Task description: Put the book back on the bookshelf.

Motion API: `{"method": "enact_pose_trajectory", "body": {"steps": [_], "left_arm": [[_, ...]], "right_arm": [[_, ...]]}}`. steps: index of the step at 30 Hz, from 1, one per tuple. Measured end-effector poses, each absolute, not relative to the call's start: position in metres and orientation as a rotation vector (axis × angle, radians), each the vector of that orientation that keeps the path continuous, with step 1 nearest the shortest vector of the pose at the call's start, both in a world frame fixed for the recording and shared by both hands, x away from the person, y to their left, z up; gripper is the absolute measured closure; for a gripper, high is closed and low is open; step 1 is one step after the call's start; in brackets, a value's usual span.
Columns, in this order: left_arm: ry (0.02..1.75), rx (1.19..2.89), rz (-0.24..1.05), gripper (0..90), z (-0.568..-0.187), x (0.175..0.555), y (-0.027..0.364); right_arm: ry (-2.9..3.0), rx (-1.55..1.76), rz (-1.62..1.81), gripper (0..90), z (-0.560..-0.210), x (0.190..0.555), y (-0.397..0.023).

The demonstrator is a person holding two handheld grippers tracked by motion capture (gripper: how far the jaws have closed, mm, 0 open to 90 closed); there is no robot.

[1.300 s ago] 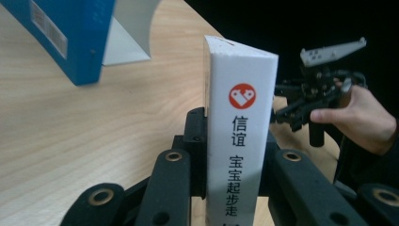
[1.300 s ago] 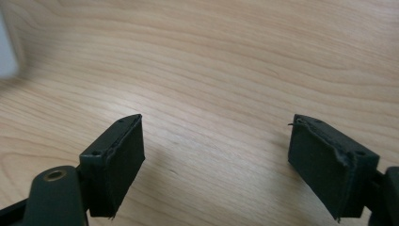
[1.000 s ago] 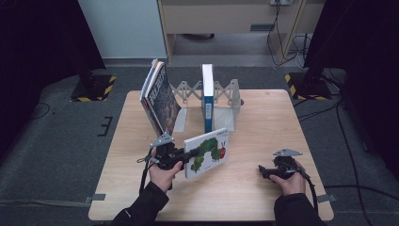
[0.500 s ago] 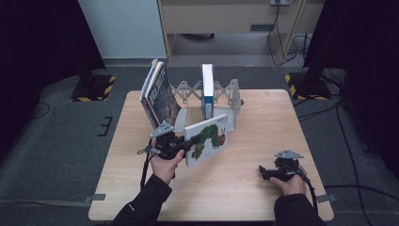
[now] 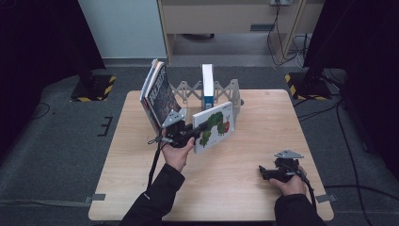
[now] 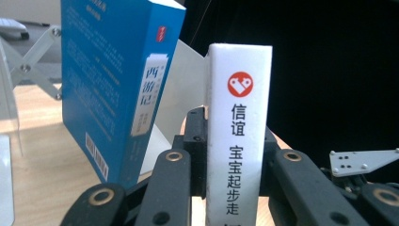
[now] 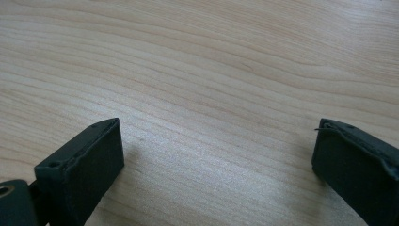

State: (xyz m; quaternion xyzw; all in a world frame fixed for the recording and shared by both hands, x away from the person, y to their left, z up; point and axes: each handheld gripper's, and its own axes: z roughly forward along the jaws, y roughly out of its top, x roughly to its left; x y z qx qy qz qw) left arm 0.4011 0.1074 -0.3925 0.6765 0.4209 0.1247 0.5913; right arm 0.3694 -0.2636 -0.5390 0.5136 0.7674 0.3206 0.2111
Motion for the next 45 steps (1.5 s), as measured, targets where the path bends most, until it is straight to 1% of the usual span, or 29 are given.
{"method": "enact_pose_trajectory", "body": {"steps": [7,21,27,30,39,45], "left_arm": [[0.994,1.556,0.298,74.6,-0.392,0.412,0.096],[0.992,1.577,0.399,74.5,-0.389,0.429,0.078],[1.002,1.574,0.423,74.6,-0.390,0.433,0.067],[1.014,1.570,0.443,74.6,-0.392,0.436,0.062],[1.045,1.524,0.437,74.5,-0.402,0.449,0.057],[1.044,1.539,0.457,74.5,-0.408,0.454,0.050]], "right_arm": [[2.134,1.428,0.892,2.9,-0.539,0.369,-0.264],[2.135,1.429,0.892,2.8,-0.539,0.369,-0.264],[2.135,1.429,0.892,2.8,-0.539,0.369,-0.264],[2.135,1.429,0.892,2.7,-0.539,0.369,-0.264],[2.135,1.429,0.892,2.7,-0.539,0.369,-0.264],[2.135,1.429,0.892,2.7,-0.539,0.369,-0.264]]}}
